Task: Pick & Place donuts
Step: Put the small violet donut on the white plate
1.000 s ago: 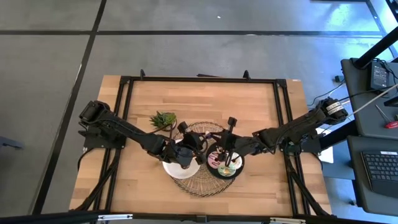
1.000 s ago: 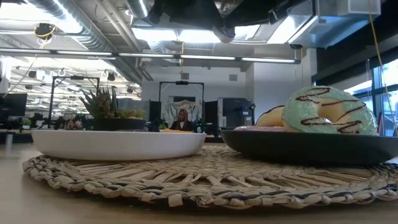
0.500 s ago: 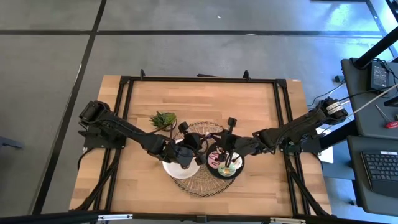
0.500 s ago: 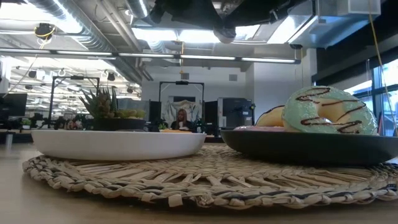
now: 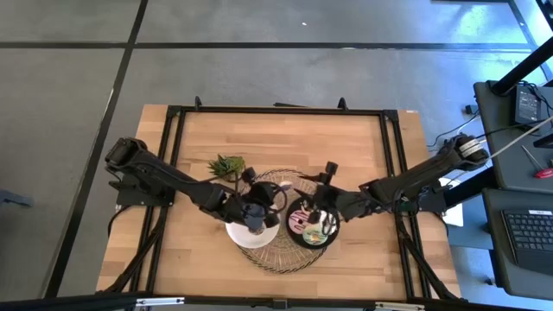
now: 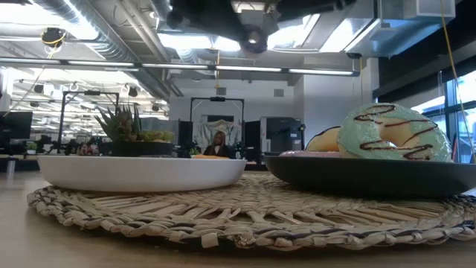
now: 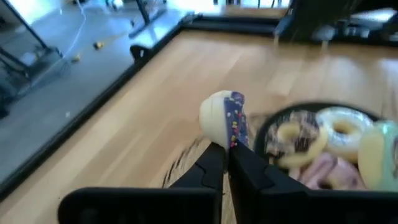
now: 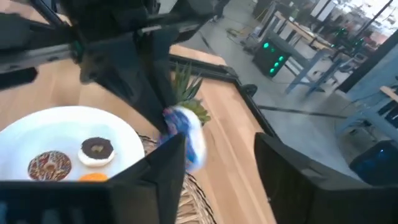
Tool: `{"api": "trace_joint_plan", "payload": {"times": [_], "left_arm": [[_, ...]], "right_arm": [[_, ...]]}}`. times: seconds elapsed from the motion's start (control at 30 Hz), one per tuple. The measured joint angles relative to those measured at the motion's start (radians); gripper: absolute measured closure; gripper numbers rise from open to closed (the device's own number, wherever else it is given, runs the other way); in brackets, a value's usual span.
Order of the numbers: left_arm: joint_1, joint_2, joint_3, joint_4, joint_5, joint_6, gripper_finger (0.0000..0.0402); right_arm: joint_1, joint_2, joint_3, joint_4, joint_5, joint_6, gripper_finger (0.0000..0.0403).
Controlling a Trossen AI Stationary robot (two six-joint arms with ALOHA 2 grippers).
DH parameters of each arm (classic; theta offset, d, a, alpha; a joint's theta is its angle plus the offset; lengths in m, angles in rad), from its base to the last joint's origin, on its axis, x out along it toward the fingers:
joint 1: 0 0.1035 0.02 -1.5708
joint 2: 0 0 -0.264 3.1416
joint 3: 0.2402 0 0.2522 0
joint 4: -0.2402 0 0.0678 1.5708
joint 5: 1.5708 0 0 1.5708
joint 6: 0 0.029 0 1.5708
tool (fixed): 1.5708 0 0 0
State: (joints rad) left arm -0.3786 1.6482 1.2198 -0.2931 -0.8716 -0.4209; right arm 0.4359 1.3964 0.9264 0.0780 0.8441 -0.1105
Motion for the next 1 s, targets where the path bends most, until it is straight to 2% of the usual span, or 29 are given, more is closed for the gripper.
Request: {"api": "trace_joint_plan", "payload": {"times": [0.1, 0.2, 0.3, 0.37, 0.47, 0.57, 0.73, 1.0], "left_arm": [[-0.024, -0.045, 0.0, -0.17, 0.044, -0.143, 0.0397], [-0.052, -0.07, 0.0, -0.33, 0.178, -0.316, 0.0396], [-0.09, -0.068, -0.002, -0.408, 0.31, -0.446, 0.0395], [-0.109, -0.06, -0.02, -0.384, 0.387, -0.5, 0.0395], [-0.124, -0.038, -0.06, -0.321, 0.449, -0.562, 0.0396], [-0.123, -0.029, -0.097, -0.249, 0.451, -0.616, 0.0396], [-0.098, -0.028, -0.128, -0.246, 0.454, -0.654, 0.0396], [-0.048, -0.028, -0.199, -0.143, 0.524, -0.657, 0.0395]], "right_arm": [[0.031, -0.044, 0.0, -0.069, 0.02, 0.002, 0.0192], [0.049, -0.081, 0.0, -0.166, 0.022, 0.052, 0.0182], [0.05, -0.095, 0.0, -0.246, 0.024, 0.129, 0.0179], [0.049, -0.095, 0.0, -0.273, 0.026, 0.16, 0.0178], [0.041, -0.087, -0.001, -0.277, 0.025, 0.18, 0.0178], [0.033, -0.087, -0.001, -0.277, 0.015, 0.187, 0.0178], [0.033, -0.087, -0.001, -0.278, 0.0, 0.213, 0.0178], [0.032, -0.087, -0.002, -0.286, -0.034, 0.238, 0.0178]]}}
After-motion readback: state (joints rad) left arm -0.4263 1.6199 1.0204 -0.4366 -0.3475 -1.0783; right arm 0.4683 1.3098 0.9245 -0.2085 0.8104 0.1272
